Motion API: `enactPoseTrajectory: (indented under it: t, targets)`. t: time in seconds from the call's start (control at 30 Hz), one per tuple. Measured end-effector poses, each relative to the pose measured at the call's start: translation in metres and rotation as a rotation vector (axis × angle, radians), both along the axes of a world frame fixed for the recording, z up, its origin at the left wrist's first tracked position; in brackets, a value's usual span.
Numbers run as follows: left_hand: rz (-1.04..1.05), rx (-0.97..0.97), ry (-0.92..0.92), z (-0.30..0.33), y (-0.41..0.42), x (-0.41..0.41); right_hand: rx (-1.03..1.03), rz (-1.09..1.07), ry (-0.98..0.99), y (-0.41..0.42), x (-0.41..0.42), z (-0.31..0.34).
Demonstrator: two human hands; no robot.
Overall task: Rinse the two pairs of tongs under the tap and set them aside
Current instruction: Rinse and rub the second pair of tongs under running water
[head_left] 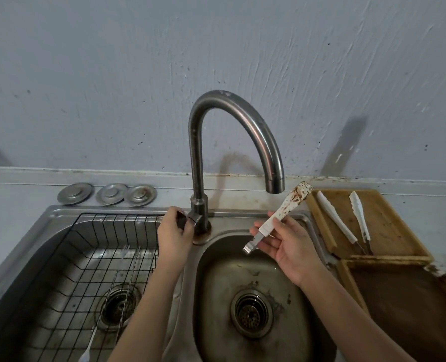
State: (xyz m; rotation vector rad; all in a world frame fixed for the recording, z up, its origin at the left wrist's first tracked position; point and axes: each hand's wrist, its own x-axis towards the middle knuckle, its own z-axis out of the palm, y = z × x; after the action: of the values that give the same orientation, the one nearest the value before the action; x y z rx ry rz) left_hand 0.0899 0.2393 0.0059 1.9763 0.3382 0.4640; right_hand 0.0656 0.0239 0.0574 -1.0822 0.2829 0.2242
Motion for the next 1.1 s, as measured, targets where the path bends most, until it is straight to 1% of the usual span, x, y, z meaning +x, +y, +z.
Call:
enactPoseTrajectory:
  t: [0.23,0.47,1.1]
  targets:
    - [0.025,-0.043,-0.027,-0.0065,-0.0001,-0.0024,0.009,-0.003,0.0,-0.001,-0.001,-0.0005]
    - [0.024,-0.008,-0.066,-0.0091,0.0009,-0.0039,0.019,-0.01,0.003,-0.0011,-0.0007,-0.0023]
    - [0.024,-0.047,-0.099,-0.0083,-0.0009,-0.0041,0.036,-0.052,0.008,-0.0007,-0.0011,-0.001]
